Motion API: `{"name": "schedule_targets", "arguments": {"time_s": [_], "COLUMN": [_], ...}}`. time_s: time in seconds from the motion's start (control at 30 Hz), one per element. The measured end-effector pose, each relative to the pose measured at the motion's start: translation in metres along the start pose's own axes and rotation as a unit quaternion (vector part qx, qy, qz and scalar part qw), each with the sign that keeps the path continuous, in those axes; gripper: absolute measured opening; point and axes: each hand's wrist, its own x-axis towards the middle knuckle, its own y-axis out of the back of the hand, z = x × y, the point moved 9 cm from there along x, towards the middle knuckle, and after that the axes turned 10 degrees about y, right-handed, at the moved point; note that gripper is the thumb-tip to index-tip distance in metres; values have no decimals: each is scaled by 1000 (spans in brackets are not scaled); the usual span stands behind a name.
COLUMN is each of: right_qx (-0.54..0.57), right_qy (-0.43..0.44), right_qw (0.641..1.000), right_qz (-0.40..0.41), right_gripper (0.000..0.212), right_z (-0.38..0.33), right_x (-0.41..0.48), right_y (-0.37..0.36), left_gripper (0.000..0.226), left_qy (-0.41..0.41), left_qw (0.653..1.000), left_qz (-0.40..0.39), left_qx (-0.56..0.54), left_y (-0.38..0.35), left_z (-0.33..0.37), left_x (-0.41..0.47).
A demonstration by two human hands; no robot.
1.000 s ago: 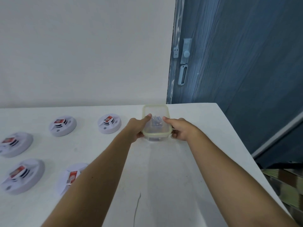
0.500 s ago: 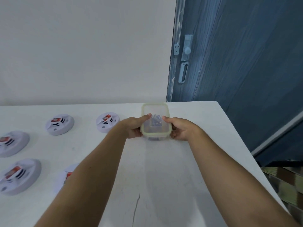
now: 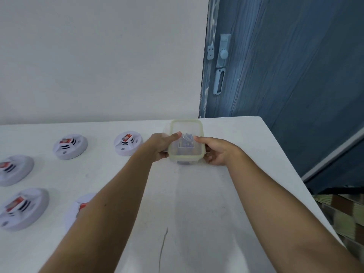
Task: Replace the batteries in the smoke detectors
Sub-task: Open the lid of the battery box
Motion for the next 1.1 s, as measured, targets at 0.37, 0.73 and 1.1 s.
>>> {"name": "schedule_targets", "arguments": {"time_s": [0.37, 0.73, 1.1], "right_qx": [-59, -90, 24], "right_qy": [4, 128, 142], "right_qw": [998, 978, 983], "right_qz": [29, 134, 112], "right_gripper": [23, 47, 36], "right_z": [-10, -18, -2], "right_x": [-8, -13, -31], "right_y": [6, 20, 18], "left_gripper": [62, 33, 46], "left_qy": [-15, -437, -362], "left_qw": [994, 754, 604], "left_qz": [94, 211, 245], "left_qx": [48, 442, 666], "left_y": [10, -35, -61], "left_z": [2, 28, 11], "left_x": [-8, -80, -100]}}
